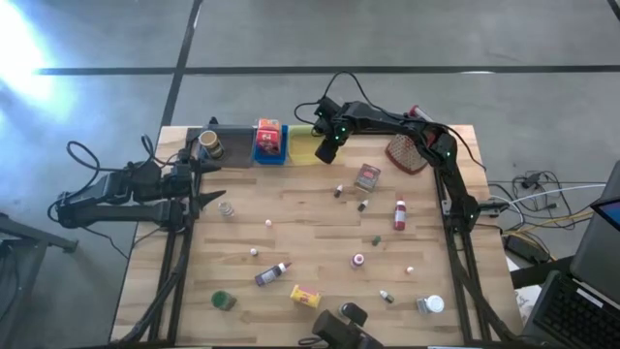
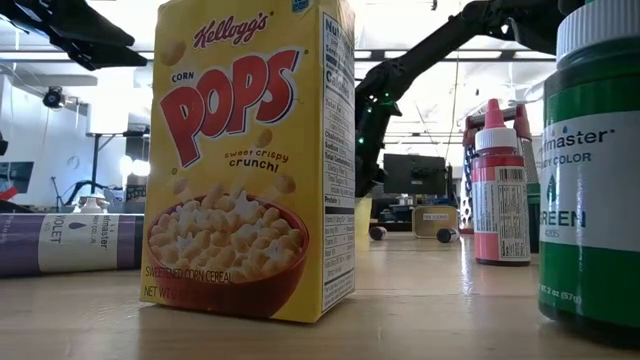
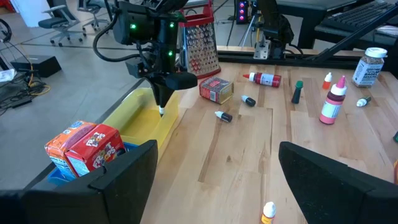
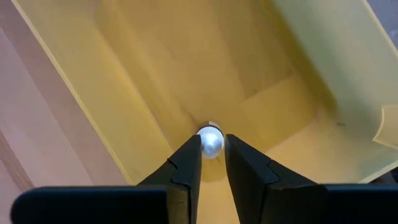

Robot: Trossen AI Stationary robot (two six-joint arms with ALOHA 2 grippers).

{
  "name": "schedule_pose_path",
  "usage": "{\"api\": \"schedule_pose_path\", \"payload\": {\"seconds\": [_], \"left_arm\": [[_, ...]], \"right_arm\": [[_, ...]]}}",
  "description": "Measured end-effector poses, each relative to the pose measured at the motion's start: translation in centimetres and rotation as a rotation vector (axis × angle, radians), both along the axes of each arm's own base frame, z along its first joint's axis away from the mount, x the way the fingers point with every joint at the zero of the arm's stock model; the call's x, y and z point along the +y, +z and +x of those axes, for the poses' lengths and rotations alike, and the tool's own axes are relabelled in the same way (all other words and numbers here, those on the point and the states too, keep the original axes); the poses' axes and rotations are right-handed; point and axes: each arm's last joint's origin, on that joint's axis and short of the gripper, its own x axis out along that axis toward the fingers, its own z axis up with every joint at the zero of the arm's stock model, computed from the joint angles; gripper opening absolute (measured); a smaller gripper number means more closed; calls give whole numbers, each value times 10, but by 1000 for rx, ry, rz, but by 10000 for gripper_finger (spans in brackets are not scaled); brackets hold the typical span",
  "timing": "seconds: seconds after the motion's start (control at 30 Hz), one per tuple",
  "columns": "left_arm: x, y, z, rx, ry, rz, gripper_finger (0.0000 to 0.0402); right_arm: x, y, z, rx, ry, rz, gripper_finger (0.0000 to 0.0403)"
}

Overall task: Pick & Place Kitchen Items
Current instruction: Put the black food coloring bottle into the yellow bin, then put the right orange food coloring bottle into the yellow bin

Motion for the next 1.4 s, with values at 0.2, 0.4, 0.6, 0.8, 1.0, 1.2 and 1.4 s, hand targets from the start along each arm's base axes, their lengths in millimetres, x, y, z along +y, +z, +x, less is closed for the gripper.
{"api": "schedule_pose_path", "payload": {"seconds": [0.2, 0.4, 0.6, 0.8, 1.0, 1.2, 1.4], "left_arm": [[0, 0, 0, 0, 0, 0, 339], [0, 0, 0, 0, 0, 0, 339], [0, 0, 0, 0, 0, 0, 339], [0, 0, 0, 0, 0, 0, 339], [0, 0, 0, 0, 0, 0, 339], [0, 0, 0, 0, 0, 0, 339], [0, 0, 0, 0, 0, 0, 339]], "right_arm": [[2, 8, -3, -1, 0, -1, 72], [3, 21, -5, -26, 1, -17, 97], [6, 36, -8, -51, 29, -46, 120], [20, 58, -7, -88, 77, -82, 136], [41, 92, -13, -137, 110, -113, 145], [71, 132, -24, -196, 158, -146, 138], [113, 158, -31, -204, 244, -135, 111]]}}
